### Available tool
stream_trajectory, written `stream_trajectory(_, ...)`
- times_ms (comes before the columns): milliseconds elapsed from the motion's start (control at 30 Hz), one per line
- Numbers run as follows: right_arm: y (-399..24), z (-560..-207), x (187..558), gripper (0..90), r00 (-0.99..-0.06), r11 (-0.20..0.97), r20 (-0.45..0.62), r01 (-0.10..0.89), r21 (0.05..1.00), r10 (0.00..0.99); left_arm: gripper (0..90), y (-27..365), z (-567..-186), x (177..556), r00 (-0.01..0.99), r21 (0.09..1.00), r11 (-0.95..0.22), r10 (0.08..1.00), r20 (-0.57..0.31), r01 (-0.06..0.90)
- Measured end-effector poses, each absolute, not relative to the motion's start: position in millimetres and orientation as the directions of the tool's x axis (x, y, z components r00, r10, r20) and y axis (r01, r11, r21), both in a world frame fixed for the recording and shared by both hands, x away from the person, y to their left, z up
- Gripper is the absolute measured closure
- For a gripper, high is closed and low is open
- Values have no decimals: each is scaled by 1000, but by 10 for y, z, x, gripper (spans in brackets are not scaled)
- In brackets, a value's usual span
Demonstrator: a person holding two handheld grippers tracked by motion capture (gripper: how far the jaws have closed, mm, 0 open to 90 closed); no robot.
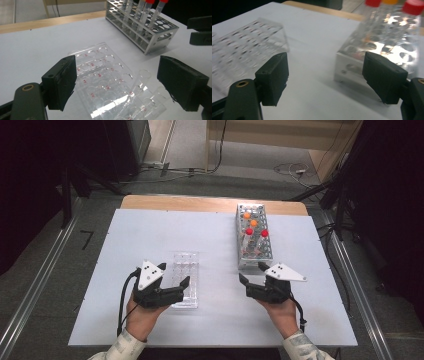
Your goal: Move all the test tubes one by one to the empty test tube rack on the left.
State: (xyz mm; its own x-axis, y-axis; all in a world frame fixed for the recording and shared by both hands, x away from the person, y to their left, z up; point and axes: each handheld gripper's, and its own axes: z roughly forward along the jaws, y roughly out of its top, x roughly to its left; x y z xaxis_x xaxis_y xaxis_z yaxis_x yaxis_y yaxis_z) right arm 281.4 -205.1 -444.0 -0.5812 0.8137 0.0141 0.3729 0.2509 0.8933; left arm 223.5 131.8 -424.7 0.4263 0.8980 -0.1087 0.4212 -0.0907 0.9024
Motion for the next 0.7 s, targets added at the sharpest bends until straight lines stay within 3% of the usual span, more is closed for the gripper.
stream_trajectory(333, -2218, -4444, 3274, 204, -432, 195, -2, 403, 894, 902, 102, 1390, -4267, 2261, 412, 903, -61, 901, -133, 425)
stream_trajectory(700, -2145, -4385, 3606, 236, -392, 207, -41, 392, 897, 919, 103, 1405, -4260, 2250, 403, 908, -53, 906, -132, 416)
